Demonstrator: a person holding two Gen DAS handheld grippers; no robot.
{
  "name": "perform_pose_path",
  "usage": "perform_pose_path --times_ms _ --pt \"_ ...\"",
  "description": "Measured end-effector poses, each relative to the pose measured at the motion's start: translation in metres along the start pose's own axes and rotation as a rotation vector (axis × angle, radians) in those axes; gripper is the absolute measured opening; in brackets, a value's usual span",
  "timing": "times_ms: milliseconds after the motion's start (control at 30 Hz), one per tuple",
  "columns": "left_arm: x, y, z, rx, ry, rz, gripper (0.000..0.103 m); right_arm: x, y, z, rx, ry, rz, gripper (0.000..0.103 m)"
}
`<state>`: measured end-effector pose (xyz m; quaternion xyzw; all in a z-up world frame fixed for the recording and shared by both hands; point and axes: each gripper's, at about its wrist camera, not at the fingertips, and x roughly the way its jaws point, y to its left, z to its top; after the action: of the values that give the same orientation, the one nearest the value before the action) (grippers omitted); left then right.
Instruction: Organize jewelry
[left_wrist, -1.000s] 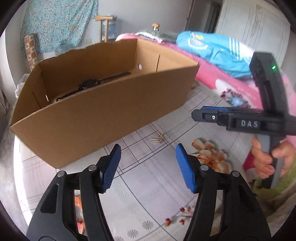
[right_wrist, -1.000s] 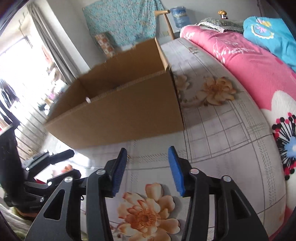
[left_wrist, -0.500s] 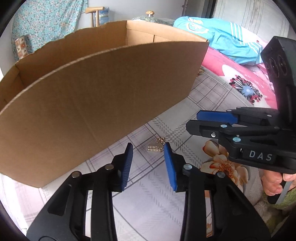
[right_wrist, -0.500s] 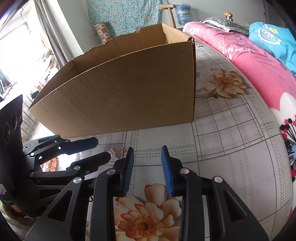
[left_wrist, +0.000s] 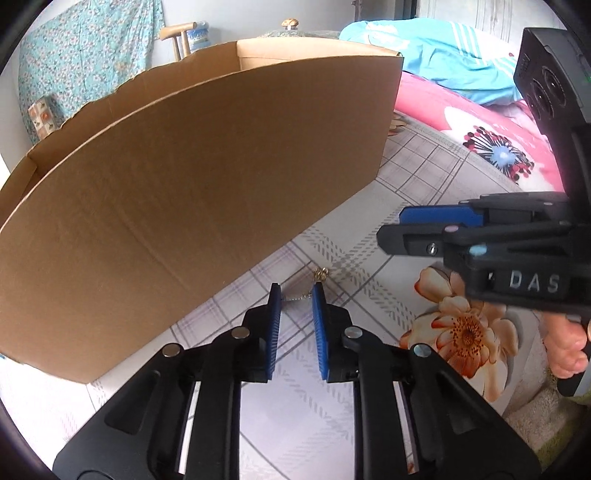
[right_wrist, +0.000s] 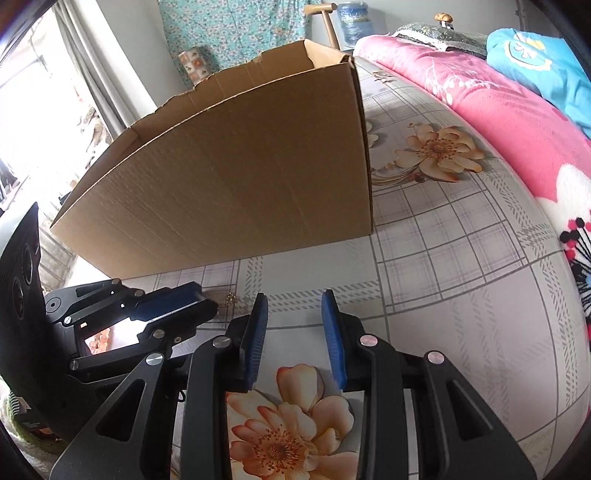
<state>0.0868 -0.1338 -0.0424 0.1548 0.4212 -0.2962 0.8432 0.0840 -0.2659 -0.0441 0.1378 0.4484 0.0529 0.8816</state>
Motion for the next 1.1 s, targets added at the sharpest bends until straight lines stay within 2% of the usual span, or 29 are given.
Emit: perform_pose_path --times_ms 233,533,933,1100 --pt "-0.011 0.013 -0.015 -0.060 0.012 0.021 0.016 -0.006 0.004 0.000 -0.017 -0.013 0.017 0.030" --pt "-0.020 0.024 -0.028 -0.134 0.006 0.023 0.016 -0.004 0.029 0.001 -0.105 -0.011 0.055 0.030" --pt "-0.028 0.030 -0.043 -0.156 -0.025 0.004 0.015 0.019 0.086 -0.002 -0.332 0.041 0.056 0.030" --pt "-0.030 0.031 -0.045 -0.151 -0.035 0.003 0.015 0.034 0.096 0.000 -0.389 0.061 0.034 0.030"
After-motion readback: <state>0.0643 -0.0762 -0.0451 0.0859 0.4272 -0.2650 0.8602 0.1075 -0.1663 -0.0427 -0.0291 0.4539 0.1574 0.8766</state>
